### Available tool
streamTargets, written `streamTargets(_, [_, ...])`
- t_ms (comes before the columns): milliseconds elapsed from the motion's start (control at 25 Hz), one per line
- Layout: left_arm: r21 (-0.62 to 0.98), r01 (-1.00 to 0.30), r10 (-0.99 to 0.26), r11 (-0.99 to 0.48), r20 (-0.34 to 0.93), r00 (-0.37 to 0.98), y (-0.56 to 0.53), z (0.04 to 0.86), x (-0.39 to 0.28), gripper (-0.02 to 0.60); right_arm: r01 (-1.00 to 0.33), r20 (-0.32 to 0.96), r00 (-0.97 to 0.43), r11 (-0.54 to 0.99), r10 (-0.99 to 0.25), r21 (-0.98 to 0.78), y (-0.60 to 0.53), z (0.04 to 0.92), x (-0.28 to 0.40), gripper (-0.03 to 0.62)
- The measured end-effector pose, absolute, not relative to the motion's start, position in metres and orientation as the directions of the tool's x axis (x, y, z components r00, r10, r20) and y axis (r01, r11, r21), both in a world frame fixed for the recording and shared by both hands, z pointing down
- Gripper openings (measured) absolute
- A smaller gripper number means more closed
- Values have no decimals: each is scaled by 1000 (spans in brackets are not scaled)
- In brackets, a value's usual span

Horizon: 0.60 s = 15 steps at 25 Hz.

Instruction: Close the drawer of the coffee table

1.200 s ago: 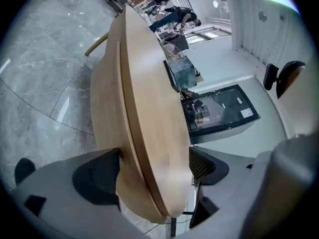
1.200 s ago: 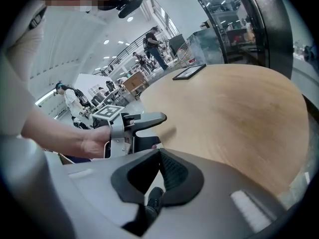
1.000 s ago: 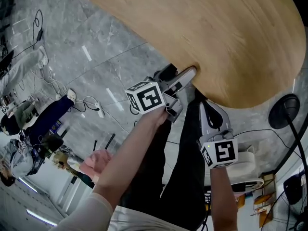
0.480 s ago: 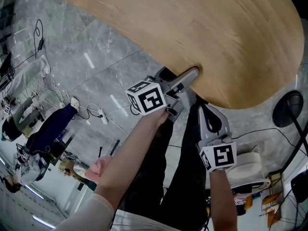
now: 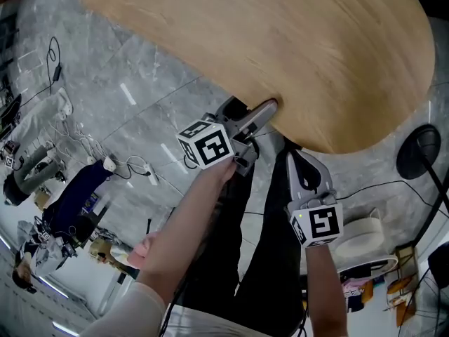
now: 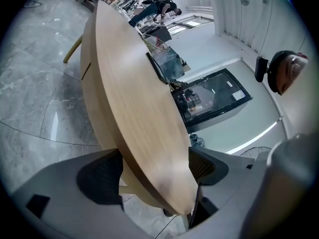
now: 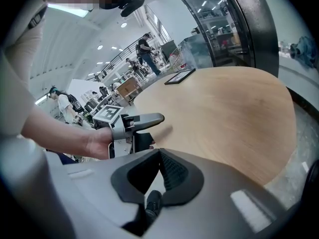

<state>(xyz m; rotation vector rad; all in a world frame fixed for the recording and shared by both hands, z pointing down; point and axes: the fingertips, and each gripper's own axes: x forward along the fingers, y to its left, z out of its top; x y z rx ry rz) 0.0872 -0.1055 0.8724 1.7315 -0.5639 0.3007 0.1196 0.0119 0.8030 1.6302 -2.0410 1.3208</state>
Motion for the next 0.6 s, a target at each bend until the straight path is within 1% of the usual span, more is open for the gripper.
streamTargets(160, [799, -574, -172, -178, 549, 818, -96, 865, 74, 414, -878, 649, -350, -3, -675, -478, 6, 788, 127, 11])
streamTargets(280, [764, -620, -132, -178, 606, 784, -87, 861, 48, 414, -889, 650, -343, 12, -678, -457, -7, 771, 124, 11])
streamTargets(400, [763, -617, -136, -191, 602, 787, -86, 833, 31, 407, -897, 643, -345, 38, -683, -441, -19, 743, 119, 11])
streamTargets(520, [758, -602, -151, -253, 583, 798, -92, 793, 27, 369, -905, 640, -344, 59, -688, -422, -26, 713, 113, 11])
streamTargets(560, [753, -596, -157, -278, 576, 802, -96, 779, 27, 350, -907, 640, -341, 64, -688, -415, -27, 703, 110, 11])
streamTargets(600, [748, -590, -164, -304, 569, 806, -100, 765, 27, 317, -911, 641, -337, 67, -689, -408, -28, 693, 108, 11])
